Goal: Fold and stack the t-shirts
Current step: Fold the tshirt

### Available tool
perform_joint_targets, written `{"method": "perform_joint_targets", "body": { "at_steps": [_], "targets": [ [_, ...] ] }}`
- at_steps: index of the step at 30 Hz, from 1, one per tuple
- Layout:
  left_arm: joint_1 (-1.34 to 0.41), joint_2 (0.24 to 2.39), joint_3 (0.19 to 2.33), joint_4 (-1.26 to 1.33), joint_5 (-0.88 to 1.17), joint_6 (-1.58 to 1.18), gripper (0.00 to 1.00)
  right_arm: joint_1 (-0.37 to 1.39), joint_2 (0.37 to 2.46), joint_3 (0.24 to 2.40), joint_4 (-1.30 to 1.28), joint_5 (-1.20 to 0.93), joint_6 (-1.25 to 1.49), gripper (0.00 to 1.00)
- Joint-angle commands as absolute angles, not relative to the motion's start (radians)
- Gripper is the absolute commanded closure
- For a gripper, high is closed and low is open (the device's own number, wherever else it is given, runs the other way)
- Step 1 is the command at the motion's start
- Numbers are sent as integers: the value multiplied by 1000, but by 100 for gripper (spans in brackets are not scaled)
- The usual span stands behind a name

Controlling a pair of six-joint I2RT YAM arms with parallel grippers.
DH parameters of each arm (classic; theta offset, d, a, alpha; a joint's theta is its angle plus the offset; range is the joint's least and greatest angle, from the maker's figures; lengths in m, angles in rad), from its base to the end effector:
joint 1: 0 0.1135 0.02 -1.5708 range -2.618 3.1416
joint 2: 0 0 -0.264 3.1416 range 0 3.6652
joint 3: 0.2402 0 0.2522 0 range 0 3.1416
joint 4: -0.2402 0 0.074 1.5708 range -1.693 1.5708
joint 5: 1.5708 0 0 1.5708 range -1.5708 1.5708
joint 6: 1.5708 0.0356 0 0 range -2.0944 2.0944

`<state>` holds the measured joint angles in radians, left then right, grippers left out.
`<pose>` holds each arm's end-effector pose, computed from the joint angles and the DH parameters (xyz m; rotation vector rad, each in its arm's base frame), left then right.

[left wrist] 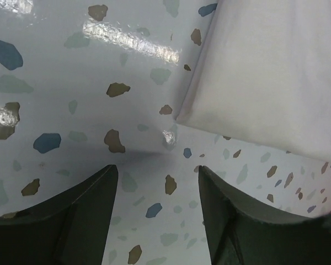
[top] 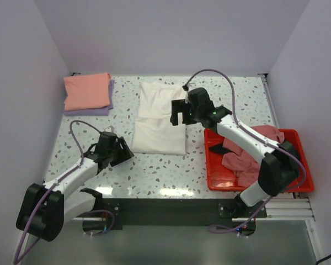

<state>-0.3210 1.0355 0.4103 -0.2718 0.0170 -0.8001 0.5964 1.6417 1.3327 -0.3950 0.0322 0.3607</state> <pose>0.1777 -0.0597 0.1602 -0.5943 2.4653 -0.4905 0.3099 0.2090 0.2886 -0.2553 2.3037 0.4608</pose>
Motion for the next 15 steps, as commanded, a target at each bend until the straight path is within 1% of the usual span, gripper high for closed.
{"method": "perform_joint_targets", "body": {
  "at_steps": [1, 5, 10, 11, 13, 14, 15],
  "targets": [
    [-314, 1110, 471, -155, 14, -775, 36, 601, 1513, 1183, -310, 3, 443, 1],
    [-314, 1184, 500, -94, 31, -759, 41, 600, 1392, 1036, -316, 2, 474, 1],
    [-314, 1272, 520, -41, 38, -741, 52, 601, 1266, 948, -351, 2, 482, 1],
    [-314, 1299, 520, -29, 57, -736, 58, 600, 1253, 942, -363, 2, 483, 1],
    [-314, 1327, 515, 26, 80, -727, 66, 600, 1224, 927, -376, 2, 489, 1],
    [-314, 1354, 517, 37, 98, -727, 72, 600, 1218, 922, -393, 2, 498, 1],
    [-314, 1367, 518, 43, 109, -724, 76, 601, 1212, 917, -396, 2, 502, 1]
  ]
}}
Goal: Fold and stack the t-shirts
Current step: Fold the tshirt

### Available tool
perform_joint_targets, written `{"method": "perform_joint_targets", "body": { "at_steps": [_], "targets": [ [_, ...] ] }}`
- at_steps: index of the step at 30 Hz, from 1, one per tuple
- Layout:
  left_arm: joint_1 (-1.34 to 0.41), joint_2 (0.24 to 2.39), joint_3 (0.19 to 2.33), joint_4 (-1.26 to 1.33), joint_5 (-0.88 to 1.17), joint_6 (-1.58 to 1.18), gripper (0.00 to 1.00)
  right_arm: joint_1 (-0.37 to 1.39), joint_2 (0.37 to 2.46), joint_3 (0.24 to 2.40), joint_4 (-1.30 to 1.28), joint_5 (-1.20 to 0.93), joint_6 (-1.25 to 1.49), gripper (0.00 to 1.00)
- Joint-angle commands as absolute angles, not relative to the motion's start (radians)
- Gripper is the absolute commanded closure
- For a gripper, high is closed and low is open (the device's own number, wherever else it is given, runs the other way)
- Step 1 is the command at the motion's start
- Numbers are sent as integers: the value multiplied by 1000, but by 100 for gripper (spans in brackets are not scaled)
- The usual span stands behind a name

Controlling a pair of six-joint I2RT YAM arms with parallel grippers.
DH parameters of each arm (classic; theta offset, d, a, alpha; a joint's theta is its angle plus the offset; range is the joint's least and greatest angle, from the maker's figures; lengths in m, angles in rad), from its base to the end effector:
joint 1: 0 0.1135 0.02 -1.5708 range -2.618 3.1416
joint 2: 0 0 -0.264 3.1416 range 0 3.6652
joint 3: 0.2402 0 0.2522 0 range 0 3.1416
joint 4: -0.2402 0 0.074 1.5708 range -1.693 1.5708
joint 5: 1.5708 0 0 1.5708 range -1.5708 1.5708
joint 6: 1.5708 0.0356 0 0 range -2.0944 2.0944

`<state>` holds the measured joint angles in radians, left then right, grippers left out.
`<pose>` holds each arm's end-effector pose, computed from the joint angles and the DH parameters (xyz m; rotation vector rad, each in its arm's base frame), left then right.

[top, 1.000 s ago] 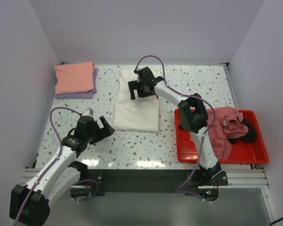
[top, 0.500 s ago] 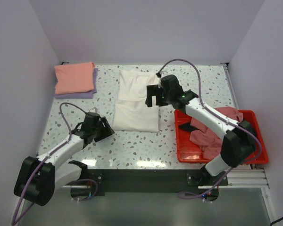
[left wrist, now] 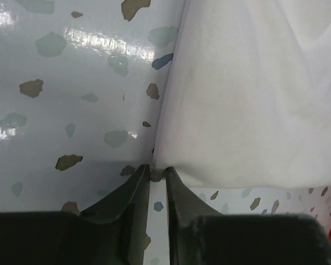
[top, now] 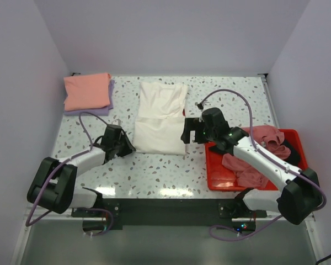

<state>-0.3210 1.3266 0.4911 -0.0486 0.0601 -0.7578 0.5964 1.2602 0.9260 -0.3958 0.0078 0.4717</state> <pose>0.2218 -0.0760 0.1435 -0.5218 2.4768 -0.5301 0.2253 0.1526 0.2681 -0.1430 2.3569 0.5294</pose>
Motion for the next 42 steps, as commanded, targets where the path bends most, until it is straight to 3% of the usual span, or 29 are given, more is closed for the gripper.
{"method": "perform_joint_targets", "body": {
  "at_steps": [1, 3, 4, 9, 15, 26, 33, 42],
  "targets": [
    [-314, 1376, 520, 51, 115, -721, 79, 601, 1198, 902, -396, 3, 509, 1],
    [-316, 1390, 511, 67, 130, -723, 89, 601, 1189, 885, -387, -20, 515, 1],
    [-316, 1391, 499, 83, 132, -721, 100, 600, 1186, 871, -384, -28, 518, 1],
    [-316, 1336, 454, 100, 115, -712, 100, 614, 1218, 864, -364, -127, 473, 1],
    [-316, 1172, 381, 2, 29, -713, 100, 793, 1313, 908, -426, 63, 417, 1],
    [-314, 789, 249, -291, -64, -831, 100, 830, 1397, 847, -361, 2, 456, 4],
    [-316, 719, 224, -336, -72, -868, 100, 839, 1402, 779, -293, -84, 488, 7],
    [-316, 782, 233, -321, -63, -868, 100, 848, 1492, 752, -146, -152, 422, 34]
  ]
}}
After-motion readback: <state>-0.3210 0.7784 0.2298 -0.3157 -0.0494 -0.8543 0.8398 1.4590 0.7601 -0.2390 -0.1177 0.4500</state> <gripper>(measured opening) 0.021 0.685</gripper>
